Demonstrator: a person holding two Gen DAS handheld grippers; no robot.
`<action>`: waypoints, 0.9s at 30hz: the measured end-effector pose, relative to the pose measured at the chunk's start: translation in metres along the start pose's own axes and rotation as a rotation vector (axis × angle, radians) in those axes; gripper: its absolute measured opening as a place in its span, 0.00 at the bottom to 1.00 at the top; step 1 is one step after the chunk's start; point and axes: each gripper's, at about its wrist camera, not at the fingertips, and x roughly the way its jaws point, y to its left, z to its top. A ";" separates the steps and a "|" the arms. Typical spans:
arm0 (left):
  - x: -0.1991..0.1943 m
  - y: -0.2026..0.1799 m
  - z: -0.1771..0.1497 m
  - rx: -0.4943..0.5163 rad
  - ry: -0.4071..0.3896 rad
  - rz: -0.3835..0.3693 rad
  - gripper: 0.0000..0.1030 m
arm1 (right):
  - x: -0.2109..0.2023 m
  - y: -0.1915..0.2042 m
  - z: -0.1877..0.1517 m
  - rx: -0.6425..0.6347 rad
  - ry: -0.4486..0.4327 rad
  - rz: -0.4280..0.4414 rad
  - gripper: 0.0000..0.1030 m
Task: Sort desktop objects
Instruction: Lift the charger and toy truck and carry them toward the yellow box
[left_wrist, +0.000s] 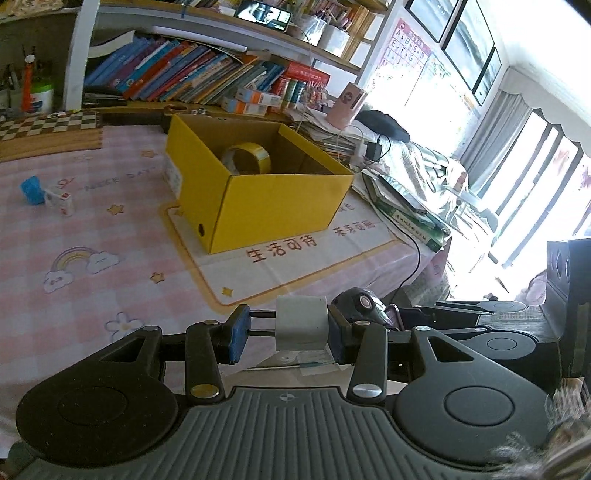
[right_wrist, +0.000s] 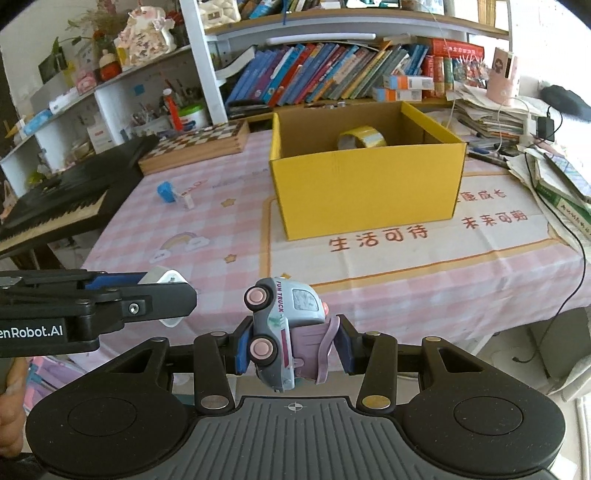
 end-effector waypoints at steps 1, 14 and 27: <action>0.004 -0.002 0.002 0.001 0.002 -0.002 0.39 | 0.000 -0.004 0.002 0.001 0.001 -0.002 0.43; 0.055 -0.033 0.026 0.006 0.024 -0.012 0.39 | 0.014 -0.060 0.024 0.009 0.023 0.004 0.43; 0.090 -0.047 0.062 -0.025 -0.039 0.050 0.39 | 0.034 -0.106 0.070 -0.030 -0.002 0.062 0.43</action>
